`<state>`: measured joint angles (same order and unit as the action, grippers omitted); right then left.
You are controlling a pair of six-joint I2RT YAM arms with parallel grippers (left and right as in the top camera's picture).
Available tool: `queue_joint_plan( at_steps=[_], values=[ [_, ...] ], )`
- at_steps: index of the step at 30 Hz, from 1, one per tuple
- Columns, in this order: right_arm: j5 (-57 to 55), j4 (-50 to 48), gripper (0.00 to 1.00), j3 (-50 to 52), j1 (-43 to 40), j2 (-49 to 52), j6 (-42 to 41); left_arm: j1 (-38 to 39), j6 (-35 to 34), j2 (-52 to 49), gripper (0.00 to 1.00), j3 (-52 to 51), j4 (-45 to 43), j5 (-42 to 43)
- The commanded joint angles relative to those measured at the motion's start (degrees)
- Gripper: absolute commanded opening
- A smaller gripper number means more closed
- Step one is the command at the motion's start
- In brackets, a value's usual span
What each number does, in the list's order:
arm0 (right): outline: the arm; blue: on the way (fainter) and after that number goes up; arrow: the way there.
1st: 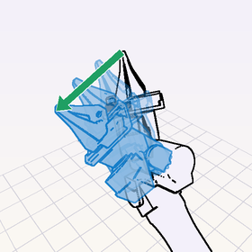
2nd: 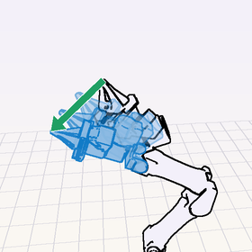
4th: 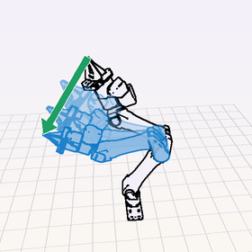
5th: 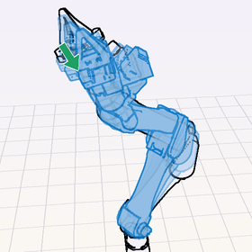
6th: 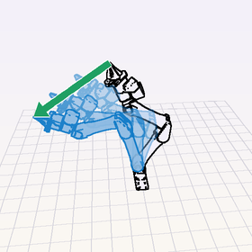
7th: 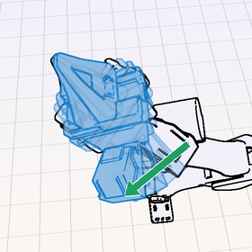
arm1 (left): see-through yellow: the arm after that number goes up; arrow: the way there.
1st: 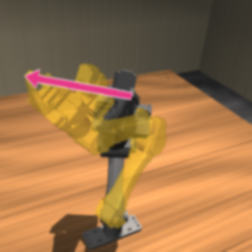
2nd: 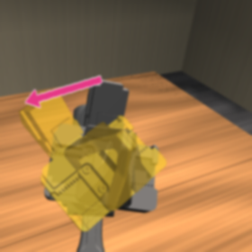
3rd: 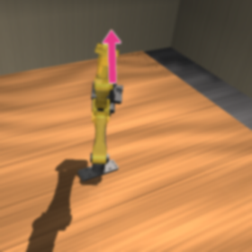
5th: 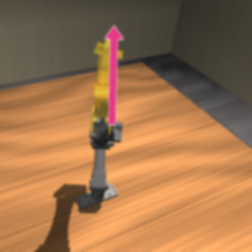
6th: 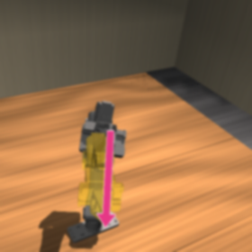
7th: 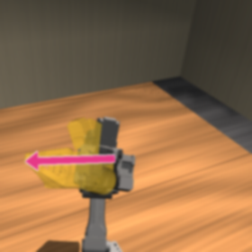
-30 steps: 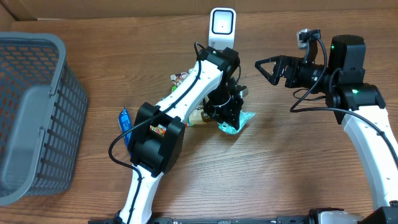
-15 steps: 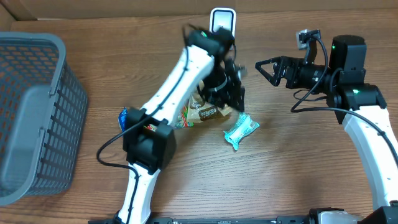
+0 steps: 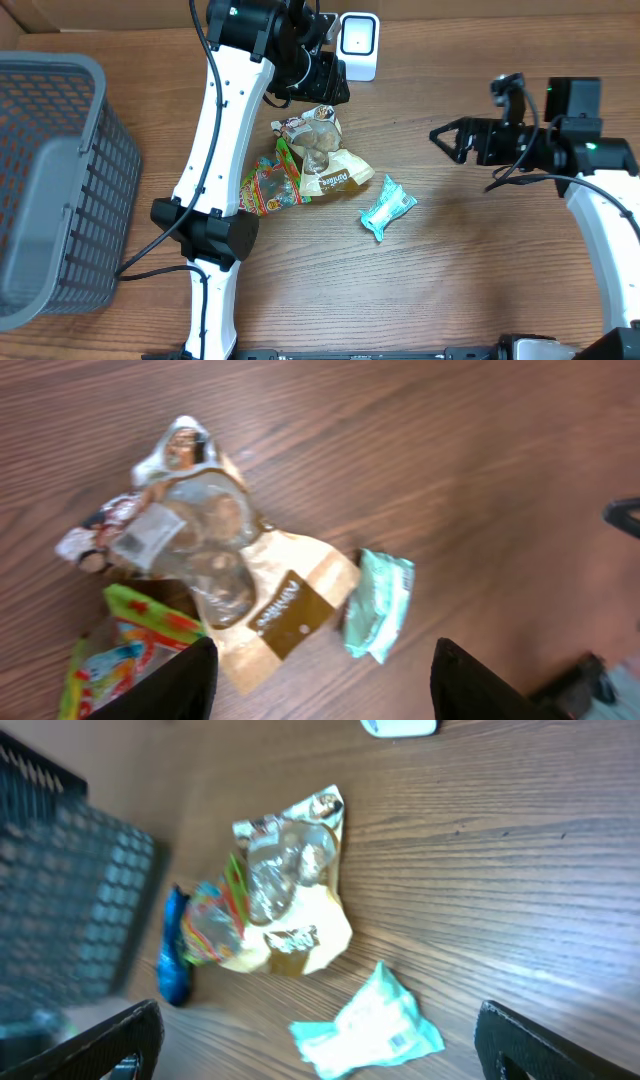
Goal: Scan the item barcode
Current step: 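Lower the right gripper onto the green wipes pack and grasp it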
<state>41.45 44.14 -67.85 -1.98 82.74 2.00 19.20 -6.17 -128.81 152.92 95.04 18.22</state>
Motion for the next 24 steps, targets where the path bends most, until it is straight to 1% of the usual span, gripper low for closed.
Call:
queue_joint_plan(
  at_steps=[1,3,5,6,8,9,10,14,16,20,24],
  values=[
    [-3.6,-0.1,0.97,0.1,4.1,2.8,5.6,0.9,-3.8,-0.3,0.59,-1.5,-0.7,-6.2],
    [-4.7,0.1,0.85,0.1,6.9,5.1,5.6,1.1,-5.3,-0.3,0.51,-2.1,-0.8,-8.8],
    [-7.1,0.7,0.61,0.1,9.5,7.8,5.5,1.1,-6.1,-0.3,0.49,-2.5,-0.7,-11.4],
    [-8.1,1.2,0.46,0.1,10.5,9.0,5.5,1.1,-6.1,-0.3,0.49,-2.5,-0.6,-12.2],
    [-8.9,2.1,0.24,0.1,12.2,11.1,5.5,1.1,-6.1,-0.3,0.48,-2.5,-0.6,-12.9],
    [-8.9,2.4,0.18,0.1,12.8,12.1,5.5,1.0,-6.1,-0.3,0.49,-2.5,-0.7,-12.9],
    [-8.9,2.7,0.15,0.1,13.2,12.9,5.5,1.0,-6.1,-0.3,0.49,-2.5,-0.8,-12.9],
    [-8.8,2.8,0.09,0.1,14.5,15.6,5.6,1.0,-6.2,-0.3,0.50,-2.5,-2.2,-12.9],
    [-8.8,2.7,0.04,0.2,14.9,16.4,5.6,1.0,-7.0,-0.3,0.51,-2.5,-3.1,-12.9],
    [-9.3,2.7,0.04,1.6,15.7,16.5,6.3,1.1,-9.0,-0.3,0.56,-2.5,-4.8,-12.9],
    [-7.8,2.7,0.04,4.0,16.0,16.5,6.2,1.1,-9.2,-0.3,0.54,-2.5,-5.8,-12.8]
  ],
)
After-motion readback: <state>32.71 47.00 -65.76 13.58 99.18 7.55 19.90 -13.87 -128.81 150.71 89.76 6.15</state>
